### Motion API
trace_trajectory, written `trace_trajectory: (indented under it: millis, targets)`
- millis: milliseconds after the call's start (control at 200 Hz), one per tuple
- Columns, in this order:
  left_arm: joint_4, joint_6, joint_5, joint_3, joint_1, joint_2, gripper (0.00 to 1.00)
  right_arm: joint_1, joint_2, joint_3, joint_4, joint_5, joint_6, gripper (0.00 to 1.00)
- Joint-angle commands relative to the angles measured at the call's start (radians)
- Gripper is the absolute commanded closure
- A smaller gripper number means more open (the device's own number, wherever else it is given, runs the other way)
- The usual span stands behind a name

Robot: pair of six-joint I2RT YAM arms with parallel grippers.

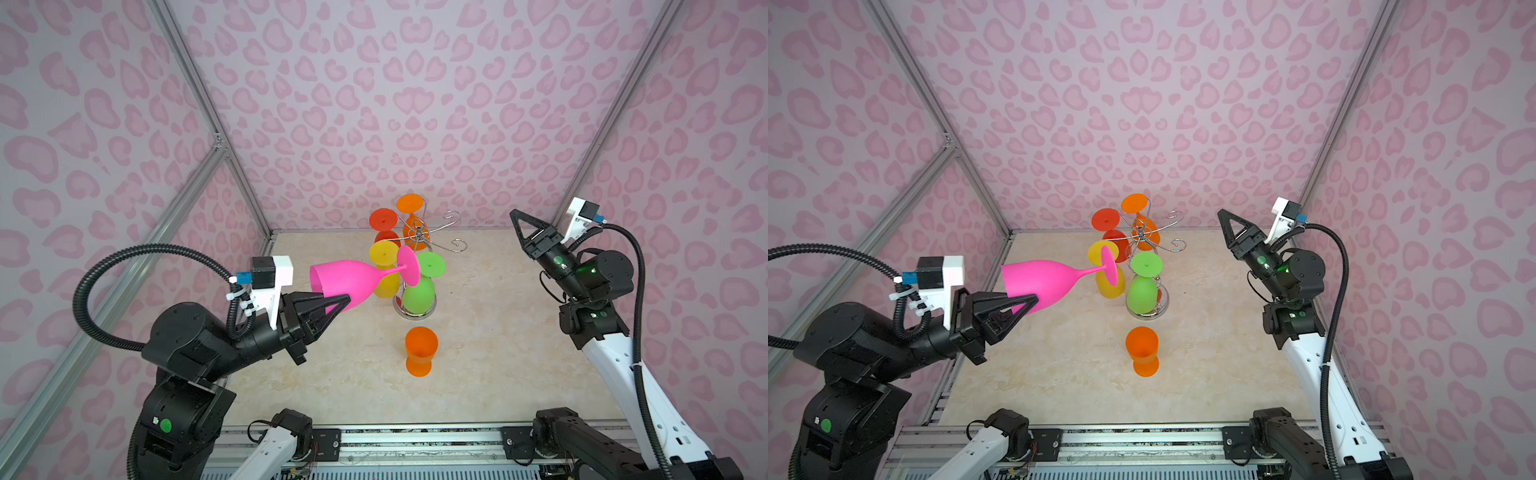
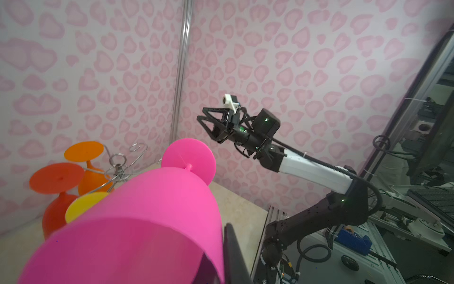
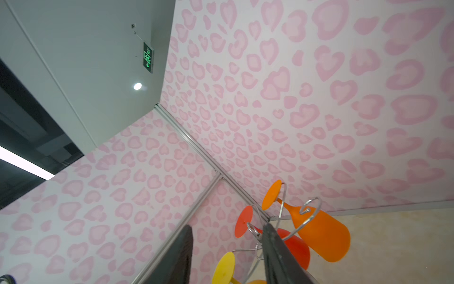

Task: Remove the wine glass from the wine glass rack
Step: 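Lower the pink glass to the table with the left gripper while the right draws back, then set the pink glass down beside the orange glass and open the left gripper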

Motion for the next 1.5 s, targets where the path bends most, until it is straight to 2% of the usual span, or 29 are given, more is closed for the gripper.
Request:
trace_trajectory:
  millis: [0,125,315,435,510,595,690,905,1175,1495]
  targets:
    - [-0.328,0.098,-0.12,0.01,0.001,0.021,0.98,-0.022,-0.03,0.002,-0.329,0.107,-0.209,0.54]
    - [-0.436,0.136,-0.188,-0.009,0.001,0.046,0.98,-0.055,-0.047,-0.004,-0.357,0.097,-0.214,0.53]
    - [-0.446,0.106,-0.334,-0.148,-0.028,0.122,0.98,-0.065,-0.039,-0.044,-0.326,0.099,-0.178,0.54]
    - [-0.407,0.073,-0.421,-0.217,-0.103,0.169,0.98,-0.064,-0.027,-0.047,-0.329,0.098,-0.183,0.54]
    - [-0.362,0.038,-0.477,-0.254,-0.183,0.207,0.98,-0.065,-0.016,-0.047,-0.332,0.101,-0.186,0.54]
    - [-0.333,0.013,-0.553,-0.271,-0.28,0.267,0.98,-0.064,-0.006,-0.051,-0.324,0.097,-0.179,0.54]
    - [-0.312,-0.006,-0.61,-0.277,-0.335,0.33,0.98,-0.064,0.002,-0.056,-0.317,0.093,-0.174,0.54]
    - [-0.285,-0.027,-0.656,-0.289,-0.372,0.417,0.98,-0.064,0.005,-0.061,-0.328,0.098,-0.187,0.54]
    - [-0.212,-0.065,-0.643,-0.324,-0.423,0.491,0.98,-0.064,0.02,-0.074,-0.314,0.095,-0.174,0.54]
    - [-0.207,-0.056,-0.646,-0.33,-0.432,0.554,0.99,-0.065,0.032,-0.064,-0.303,0.088,-0.16,0.54]
